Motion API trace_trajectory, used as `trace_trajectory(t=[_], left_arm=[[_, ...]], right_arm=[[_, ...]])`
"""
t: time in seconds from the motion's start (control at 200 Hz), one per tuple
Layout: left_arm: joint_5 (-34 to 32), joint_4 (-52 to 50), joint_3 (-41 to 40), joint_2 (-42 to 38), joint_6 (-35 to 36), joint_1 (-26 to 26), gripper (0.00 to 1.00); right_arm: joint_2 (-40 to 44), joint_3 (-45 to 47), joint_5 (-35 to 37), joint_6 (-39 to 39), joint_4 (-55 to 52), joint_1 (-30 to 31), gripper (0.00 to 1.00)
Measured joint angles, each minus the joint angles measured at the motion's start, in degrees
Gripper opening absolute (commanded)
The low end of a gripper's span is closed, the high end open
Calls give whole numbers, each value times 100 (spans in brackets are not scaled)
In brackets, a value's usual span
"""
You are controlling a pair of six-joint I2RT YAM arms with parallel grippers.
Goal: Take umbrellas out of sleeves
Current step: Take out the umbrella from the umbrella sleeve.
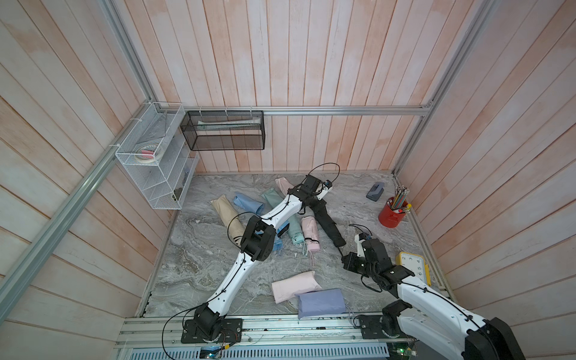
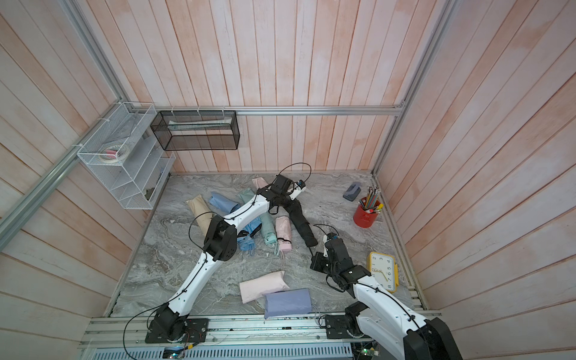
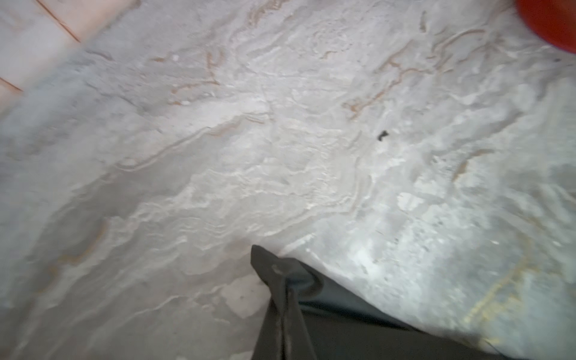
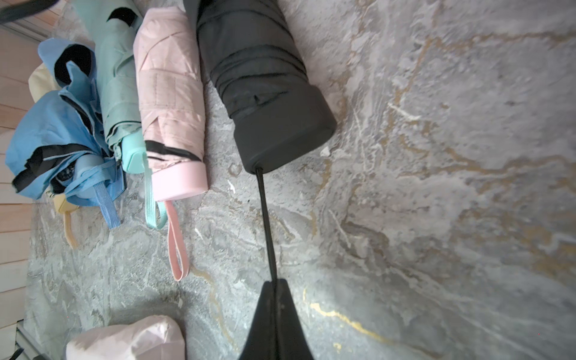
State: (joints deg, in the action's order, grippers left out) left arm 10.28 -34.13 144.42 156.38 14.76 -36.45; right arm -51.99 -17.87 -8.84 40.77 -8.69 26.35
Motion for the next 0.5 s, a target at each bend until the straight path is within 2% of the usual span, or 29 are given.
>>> trace_trajectory(t=[0.19,0.5], left_arm=[[-627,396,284,0,236,168,0],[-723,723,297,-2,260,289,0]], right_arm=[[341,0,42,166,-599,245,0],[302,-2,212,256,-868,251,0]])
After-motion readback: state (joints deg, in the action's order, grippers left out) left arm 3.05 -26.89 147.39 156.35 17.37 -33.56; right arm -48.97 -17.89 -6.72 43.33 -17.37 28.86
